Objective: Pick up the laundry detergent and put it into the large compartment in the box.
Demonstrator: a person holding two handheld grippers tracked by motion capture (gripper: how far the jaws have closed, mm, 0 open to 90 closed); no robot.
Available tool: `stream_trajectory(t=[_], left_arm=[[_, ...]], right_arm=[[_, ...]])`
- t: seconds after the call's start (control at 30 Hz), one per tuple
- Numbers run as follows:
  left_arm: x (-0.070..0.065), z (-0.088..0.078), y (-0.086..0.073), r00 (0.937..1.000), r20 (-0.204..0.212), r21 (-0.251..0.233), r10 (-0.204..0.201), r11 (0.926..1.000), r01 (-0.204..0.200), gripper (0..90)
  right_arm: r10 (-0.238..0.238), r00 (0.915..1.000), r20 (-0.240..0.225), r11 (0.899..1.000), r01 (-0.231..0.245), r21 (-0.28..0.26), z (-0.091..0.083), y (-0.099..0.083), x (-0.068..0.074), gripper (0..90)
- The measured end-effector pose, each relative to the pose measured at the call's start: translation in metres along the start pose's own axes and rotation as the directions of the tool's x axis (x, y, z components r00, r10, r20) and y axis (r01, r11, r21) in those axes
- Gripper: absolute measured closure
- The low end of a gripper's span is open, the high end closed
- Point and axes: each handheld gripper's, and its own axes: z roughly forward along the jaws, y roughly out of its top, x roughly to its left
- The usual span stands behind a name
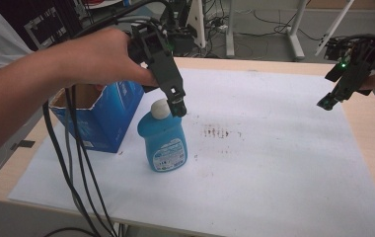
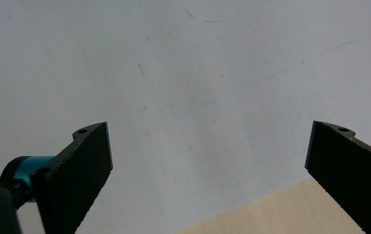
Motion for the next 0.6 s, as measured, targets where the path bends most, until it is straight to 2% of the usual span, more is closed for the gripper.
stream_trajectory(t=[0.33,0.6], left_arm=[[0.002,0.014,-0.009,0.9991,0.016,-0.008,0.040,0.9992,-0.040,2.7],[0.003,0.032,-0.017,0.9969,0.023,-0.006,0.076,0.9971,-0.075,2.8]], right_arm=[[-0.001,1.0000,0.000,1.000,0.001,0.003,0.001,0.000,0.000,2.4],[-0.001,1.0000,-0.001,1.000,0.001,0.009,0.002,0.001,0.000,2.5]])
